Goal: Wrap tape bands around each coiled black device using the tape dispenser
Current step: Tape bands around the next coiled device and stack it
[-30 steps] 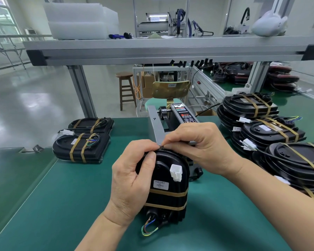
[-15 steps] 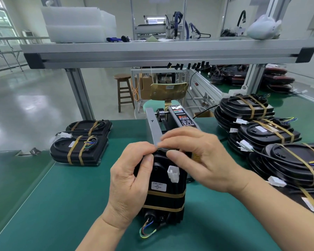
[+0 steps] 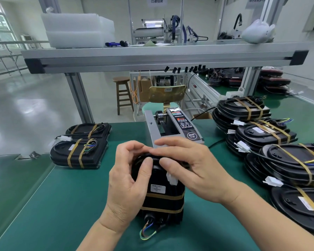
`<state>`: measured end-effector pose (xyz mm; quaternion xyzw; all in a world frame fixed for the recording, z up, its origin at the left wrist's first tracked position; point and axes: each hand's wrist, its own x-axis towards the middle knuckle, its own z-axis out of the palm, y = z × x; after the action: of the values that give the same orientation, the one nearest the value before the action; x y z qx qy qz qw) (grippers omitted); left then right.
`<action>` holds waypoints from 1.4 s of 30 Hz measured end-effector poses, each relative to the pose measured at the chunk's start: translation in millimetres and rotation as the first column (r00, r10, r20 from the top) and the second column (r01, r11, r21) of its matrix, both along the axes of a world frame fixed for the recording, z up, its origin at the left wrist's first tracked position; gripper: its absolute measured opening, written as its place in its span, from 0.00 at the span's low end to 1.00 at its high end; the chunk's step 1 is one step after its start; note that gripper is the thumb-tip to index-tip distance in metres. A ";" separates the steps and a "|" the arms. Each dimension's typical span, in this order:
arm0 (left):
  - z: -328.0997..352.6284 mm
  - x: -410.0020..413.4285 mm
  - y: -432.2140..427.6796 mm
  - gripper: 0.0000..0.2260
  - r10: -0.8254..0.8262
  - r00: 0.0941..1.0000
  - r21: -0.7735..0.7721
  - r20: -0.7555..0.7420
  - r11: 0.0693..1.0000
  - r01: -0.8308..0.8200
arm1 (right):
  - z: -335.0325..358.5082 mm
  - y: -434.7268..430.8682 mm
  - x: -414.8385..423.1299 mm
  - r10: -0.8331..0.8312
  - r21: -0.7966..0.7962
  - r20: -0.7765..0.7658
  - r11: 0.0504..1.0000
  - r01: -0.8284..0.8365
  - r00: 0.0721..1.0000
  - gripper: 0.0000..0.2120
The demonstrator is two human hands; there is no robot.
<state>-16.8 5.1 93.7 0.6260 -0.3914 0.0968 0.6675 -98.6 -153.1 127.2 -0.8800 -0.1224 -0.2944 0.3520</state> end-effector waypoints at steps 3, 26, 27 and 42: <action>2.4 0.8 2.1 0.13 -0.017 1.000 0.049 0.009 0.999 0.016 | -4.1 -2.1 -5.2 -0.028 0.085 0.038 0.996 0.025 0.999 0.11; 2.6 19.9 43.0 0.18 -0.135 0.983 0.164 -0.125 0.974 0.155 | -51.5 1.6 -30.9 -0.280 -0.140 -0.084 0.953 0.267 0.956 0.27; 1.0 17.9 45.0 0.20 -0.111 0.990 0.275 -0.081 0.953 0.130 | -50.9 3.7 -30.4 -0.294 -0.212 -0.083 0.939 0.272 0.952 0.28; -34.4 15.4 53.1 0.25 -0.051 0.995 0.540 -0.088 0.837 0.091 | -60.8 -7.4 7.3 -0.324 0.715 -0.462 0.414 0.563 0.826 0.08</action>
<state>-1.4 58.2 59.3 0.7775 -0.4020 -0.0647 0.4793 -91.3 -160.5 66.4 -0.6357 0.3161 -0.2848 0.6441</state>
